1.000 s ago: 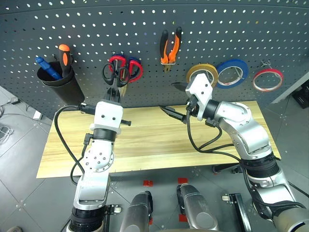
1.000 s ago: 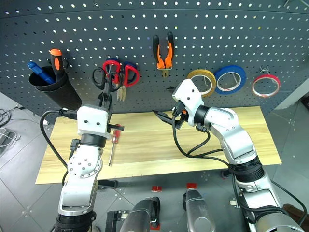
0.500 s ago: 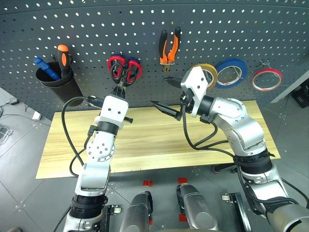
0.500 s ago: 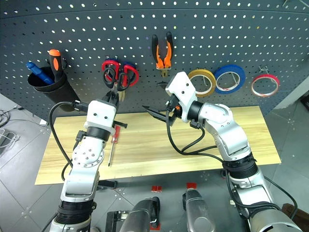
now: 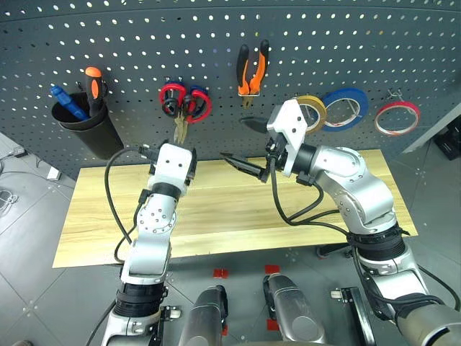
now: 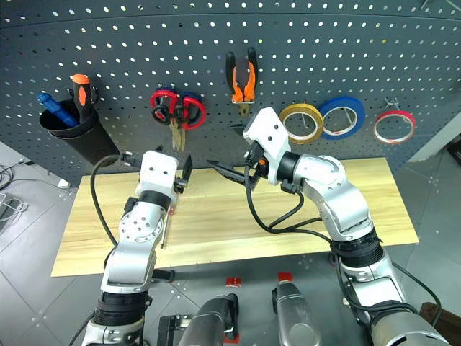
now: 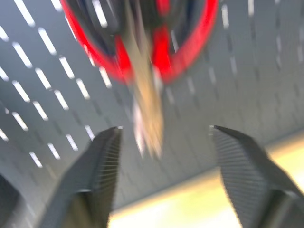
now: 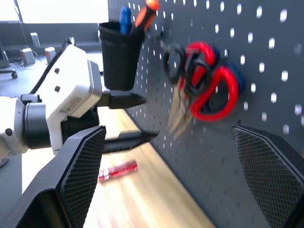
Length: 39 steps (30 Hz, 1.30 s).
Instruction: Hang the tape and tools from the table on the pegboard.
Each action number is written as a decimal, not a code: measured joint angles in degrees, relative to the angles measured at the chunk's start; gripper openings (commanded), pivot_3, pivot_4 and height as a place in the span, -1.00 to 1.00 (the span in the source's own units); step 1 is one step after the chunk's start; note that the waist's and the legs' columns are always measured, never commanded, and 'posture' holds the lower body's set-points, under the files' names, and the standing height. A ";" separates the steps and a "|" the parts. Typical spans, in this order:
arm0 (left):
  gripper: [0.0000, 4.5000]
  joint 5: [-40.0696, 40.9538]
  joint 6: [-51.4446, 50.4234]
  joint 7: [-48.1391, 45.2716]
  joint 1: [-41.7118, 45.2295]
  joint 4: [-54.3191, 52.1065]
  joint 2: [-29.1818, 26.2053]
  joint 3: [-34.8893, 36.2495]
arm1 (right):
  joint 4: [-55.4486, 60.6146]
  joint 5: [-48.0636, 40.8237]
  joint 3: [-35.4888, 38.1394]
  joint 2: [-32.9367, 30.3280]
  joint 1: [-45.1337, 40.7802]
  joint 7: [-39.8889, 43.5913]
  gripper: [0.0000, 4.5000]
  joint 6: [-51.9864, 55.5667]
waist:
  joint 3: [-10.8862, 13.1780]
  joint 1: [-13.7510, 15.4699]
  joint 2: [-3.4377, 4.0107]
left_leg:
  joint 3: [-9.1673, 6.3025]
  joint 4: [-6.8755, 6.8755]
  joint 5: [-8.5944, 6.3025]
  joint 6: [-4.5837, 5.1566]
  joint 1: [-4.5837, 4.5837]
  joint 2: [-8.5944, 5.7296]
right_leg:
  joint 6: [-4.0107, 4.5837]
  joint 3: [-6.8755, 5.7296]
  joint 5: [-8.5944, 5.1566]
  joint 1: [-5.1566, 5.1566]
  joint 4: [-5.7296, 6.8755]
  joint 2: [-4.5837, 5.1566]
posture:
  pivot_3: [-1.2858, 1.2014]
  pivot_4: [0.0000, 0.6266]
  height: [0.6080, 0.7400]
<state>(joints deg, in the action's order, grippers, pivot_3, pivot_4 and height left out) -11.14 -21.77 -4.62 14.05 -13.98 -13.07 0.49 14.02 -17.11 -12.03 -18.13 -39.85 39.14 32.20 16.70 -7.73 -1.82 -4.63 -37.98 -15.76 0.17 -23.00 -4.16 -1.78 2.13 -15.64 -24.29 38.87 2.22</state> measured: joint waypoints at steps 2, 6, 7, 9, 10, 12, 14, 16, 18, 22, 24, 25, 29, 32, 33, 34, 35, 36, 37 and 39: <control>0.71 4.77 -5.18 -2.19 -0.48 0.15 1.18 3.19 | 1.33 -0.34 -0.21 0.06 1.19 -1.11 1.00 4.76 | 0.13 -0.19 -0.02 | 0.00 -0.02 0.00 0.01 -0.01 0.03 | 0.00 -0.02 0.00 0.00 0.04 0.00 | -0.16 0.06 1.00; 0.71 11.17 -15.04 -6.25 0.05 3.03 -1.82 9.71 | 5.14 -1.90 -1.16 0.55 2.72 -3.42 1.00 13.30 | 0.79 -0.57 -0.02 | 0.01 -0.02 0.00 0.00 0.05 0.09 | 0.07 -0.02 0.04 -0.01 0.13 -0.07 | -0.16 0.11 1.00; 0.71 12.31 -16.83 -6.88 0.43 4.13 -2.53 10.88 | 6.09 -2.20 -1.56 0.82 2.67 -4.20 1.00 16.15 | 0.88 -0.56 -0.02 | -0.02 -0.03 0.01 0.00 0.05 0.10 | 0.08 -0.05 0.05 -0.01 0.14 -0.07 | -0.16 0.12 1.00; 0.71 14.42 -20.47 -8.53 2.27 8.07 -4.83 13.20 | 7.55 -3.96 -2.39 1.93 2.19 -5.40 1.00 22.83 | 1.08 -0.47 -0.02 | -0.06 -0.05 0.01 -0.01 0.04 0.12 | 0.11 -0.11 0.07 -0.02 0.13 -0.08 | -0.16 0.12 1.00; 0.71 15.20 -21.61 -9.11 3.17 9.57 -5.69 13.58 | 8.11 -4.70 -2.57 2.49 2.04 -5.62 1.00 25.03 | 1.12 -0.40 -0.01 | -0.06 -0.05 0.01 -0.01 0.03 0.11 | 0.11 -0.10 0.07 -0.02 0.12 -0.08 | -0.16 0.12 1.00; 0.71 16.30 -23.51 -10.50 5.40 12.98 -7.09 13.70 | 8.52 -6.01 -2.89 3.52 0.82 -6.19 1.00 28.59 | 1.16 -0.33 -0.02 | -0.06 -0.04 0.01 -0.01 0.01 0.10 | 0.11 -0.10 0.07 -0.02 0.07 -0.08 | -0.16 0.12 1.00; 0.71 16.86 -24.09 -11.31 7.87 17.25 -7.75 13.40 | 8.60 -6.42 -2.90 4.33 -0.71 -7.25 1.00 30.74 | 1.17 -0.18 -0.02 | -0.06 -0.04 0.00 -0.01 0.00 0.07 | 0.11 -0.11 0.07 -0.02 0.03 -0.05 | -0.16 0.11 1.00; 0.71 16.86 -23.92 -11.30 9.64 21.49 -8.06 13.28 | 8.64 -6.71 -3.06 5.00 -1.79 -8.10 1.00 32.00 | 1.17 -0.23 -0.03 | -0.04 -0.04 0.00 -0.02 0.00 0.07 | 0.11 -0.10 0.07 -0.04 0.03 -0.04 | -0.16 0.11 1.00; 0.71 16.81 -23.60 -11.32 11.39 25.85 -8.28 12.90 | 8.62 -6.78 -3.26 5.23 -2.21 -8.61 1.00 33.05 | 1.17 -0.25 -0.03 | -0.04 -0.01 0.00 -0.03 -0.03 0.08 | 0.12 -0.13 0.08 -0.10 0.02 -0.04 | -0.17 0.11 1.00; 0.71 16.53 -21.99 -11.54 14.12 35.02 -9.63 12.20 | 8.47 -6.99 -4.10 5.14 -3.08 -8.87 1.00 34.52 | 1.18 -0.56 -0.03 | 0.01 0.01 0.00 -0.05 -0.04 0.09 | 0.12 -0.10 0.08 -0.19 0.02 -0.04 | -0.18 0.10 1.00; 0.71 16.52 -21.20 -12.23 15.17 38.91 -10.32 12.12 | 8.32 -7.02 -4.49 4.66 -3.79 -8.67 1.00 34.62 | 1.18 -0.66 -0.03 | 0.02 0.02 -0.01 -0.05 -0.05 0.09 | 0.12 -0.11 0.08 -0.22 0.03 -0.04 | -0.18 0.10 1.00; 0.71 16.45 -20.23 -12.57 15.95 41.65 -10.83 11.69 | 8.22 -7.03 -4.63 4.33 -4.04 -8.42 1.00 34.61 | 1.18 -0.66 -0.04 | 0.01 0.03 -0.01 -0.05 -0.05 0.11 | 0.12 -0.13 0.08 -0.22 0.03 -0.04 | -0.18 0.10 1.00; 0.54 15.98 -16.15 -13.20 19.52 48.70 -11.87 10.97 | 7.71 -7.13 -5.06 3.61 -4.62 -7.53 1.00 34.56 | 1.17 -0.54 -0.04 | 0.03 -0.01 -0.01 -0.05 -0.04 0.11 | 0.11 -0.14 0.08 -0.18 0.04 -0.02 | -0.18 0.06 1.00; 0.19 15.91 -13.70 -13.54 20.71 51.67 -12.14 11.00 | 7.49 -7.13 -5.06 2.96 -4.82 -6.89 1.00 34.51 | 1.17 -0.56 -0.04 | 0.02 -0.02 0.00 -0.06 -0.03 0.11 | 0.11 -0.15 0.08 -0.18 0.07 -0.02 | -0.18 0.04 1.00; 0.04 15.87 -12.97 -13.60 20.96 52.31 -12.24 10.96 | 7.32 -7.13 -5.06 2.81 -4.86 -6.69 1.00 34.48 | 1.17 -0.55 -0.04 | 0.01 -0.02 0.00 -0.06 -0.03 0.11 | 0.11 -0.16 0.08 -0.19 0.08 -0.02 | -0.18 0.02 1.00; -0.10 15.83 -12.56 -13.68 20.99 52.54 -12.30 10.93 | 7.15 -7.13 -5.06 2.70 -4.89 -6.60 1.00 34.45 | 1.17 -0.58 -0.04 | 0.02 -0.01 0.01 -0.07 -0.03 0.12 | 0.11 -0.16 0.08 -0.20 0.08 -0.02 | -0.17 0.02 1.00; -0.25 15.81 -12.40 -13.85 20.96 52.57 -12.37 10.83 | 7.00 -7.12 -5.07 2.56 -4.89 -6.51 1.00 34.39 | 1.17 -0.61 -0.04 | 0.02 0.00 0.01 -0.07 -0.03 0.12 | 0.11 -0.15 0.08 -0.21 0.08 -0.01 | -0.17 0.01 1.00; -0.36 15.80 -12.19 -14.17 20.78 52.45 -12.55 10.53 | 6.87 -7.11 -5.12 2.42 -4.92 -6.38 1.00 34.30 | 1.17 -0.63 -0.04 | 0.03 0.00 0.01 -0.08 -0.04 0.11 | 0.11 -0.15 0.08 -0.21 0.07 -0.01 | -0.17 0.01 1.00; -0.52 15.80 -11.83 -14.67 20.35 52.16 -12.76 10.30 | 6.73 -7.10 -5.15 2.28 -4.96 -6.21 1.00 34.10 | 1.17 -0.65 -0.04 | 0.03 0.00 0.01 -0.09 -0.03 0.12 | 0.11 -0.15 0.08 -0.21 0.07 -0.02 | -0.17 0.00 1.00; -0.59 15.88 -11.60 -15.25 18.31 49.89 -13.29 10.05 | 6.19 -7.08 -5.47 1.85 -5.35 -5.40 1.00 33.26 | 1.17 -0.84 -0.04 | 0.07 0.01 0.01 -0.10 -0.04 0.12 | 0.11 -0.12 0.09 -0.24 0.05 -0.01 | -0.17 -0.03 1.00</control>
<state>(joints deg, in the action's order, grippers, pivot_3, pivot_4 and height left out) 4.74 -33.37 -19.86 32.36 35.91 -26.36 10.54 20.21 -24.20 -17.50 -16.27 -45.20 33.75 65.46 17.87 -8.57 -1.87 -4.56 -37.98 -15.75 0.07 -23.04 -4.04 -1.67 2.01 -15.56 -24.54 38.92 2.21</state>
